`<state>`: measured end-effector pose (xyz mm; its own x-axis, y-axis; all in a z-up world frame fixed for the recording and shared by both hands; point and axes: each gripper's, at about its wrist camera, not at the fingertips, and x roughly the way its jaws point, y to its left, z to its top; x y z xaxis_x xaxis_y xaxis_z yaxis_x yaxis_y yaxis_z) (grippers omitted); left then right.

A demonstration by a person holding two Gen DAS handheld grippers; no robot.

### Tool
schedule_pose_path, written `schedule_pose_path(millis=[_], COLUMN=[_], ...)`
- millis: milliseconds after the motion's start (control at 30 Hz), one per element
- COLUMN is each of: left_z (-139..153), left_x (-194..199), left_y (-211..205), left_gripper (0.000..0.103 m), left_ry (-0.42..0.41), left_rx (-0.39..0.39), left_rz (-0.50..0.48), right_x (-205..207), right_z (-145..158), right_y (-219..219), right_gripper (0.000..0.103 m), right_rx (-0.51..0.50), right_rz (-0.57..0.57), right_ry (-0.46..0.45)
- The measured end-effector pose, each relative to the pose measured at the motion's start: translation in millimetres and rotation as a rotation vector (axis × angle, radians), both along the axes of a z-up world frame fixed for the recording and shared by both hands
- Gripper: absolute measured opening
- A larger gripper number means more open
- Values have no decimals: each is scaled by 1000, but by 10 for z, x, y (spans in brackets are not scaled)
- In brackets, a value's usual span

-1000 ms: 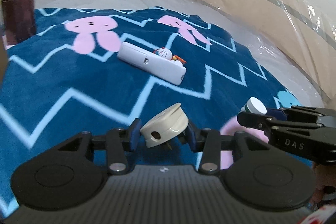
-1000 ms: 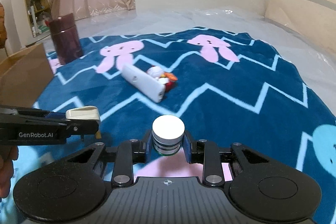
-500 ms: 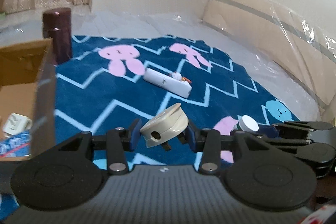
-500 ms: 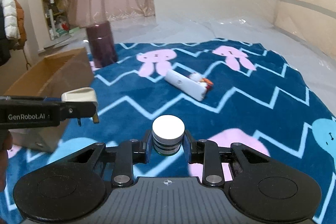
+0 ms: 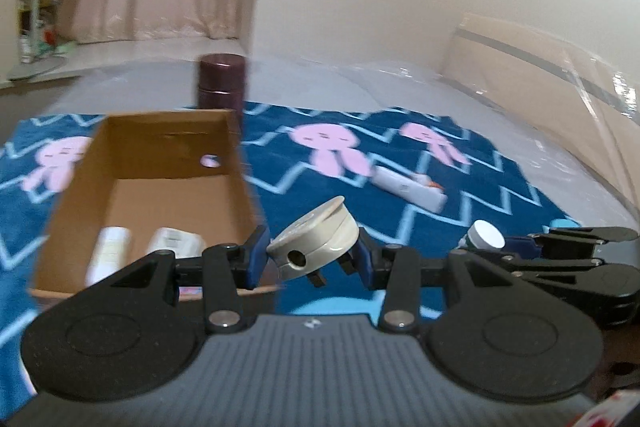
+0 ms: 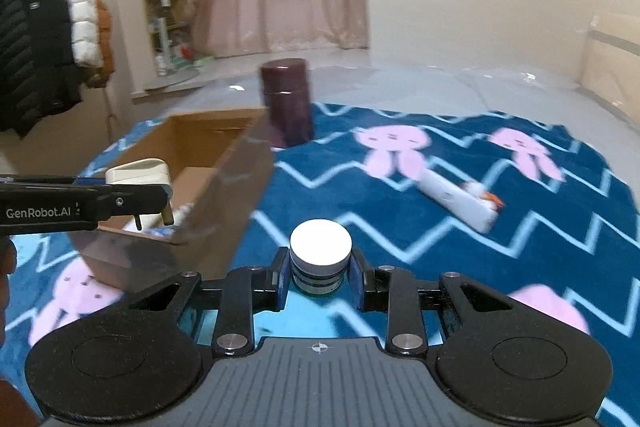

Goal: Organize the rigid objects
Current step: 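Carry the beige object and white jar over the box and release the beige object inside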

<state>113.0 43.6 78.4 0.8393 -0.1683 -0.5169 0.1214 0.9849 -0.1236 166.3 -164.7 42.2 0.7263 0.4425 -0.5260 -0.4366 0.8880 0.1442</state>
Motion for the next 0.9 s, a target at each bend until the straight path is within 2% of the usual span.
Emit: schedule_pose_path(millis=[233,367,533,900], left_z=[34,-14,-125,-340], left_x=[5,44,136,297], left_y=[757,1069,1244,1398], left_gripper=[39,39,39,39], left_ry=[9,24,45,79], left_rx=[44,58,64,56], left_rz=[131,173,184,183], right_x=[209,370,532,652], right_z=[76,71,4,-134], right_y=[688,1016,1304,1527], right_gripper=[27,27,27,27], right_rx=[53,55,51,40], right_rz=[129,172,204,222], right_ry=[2,7,25,52])
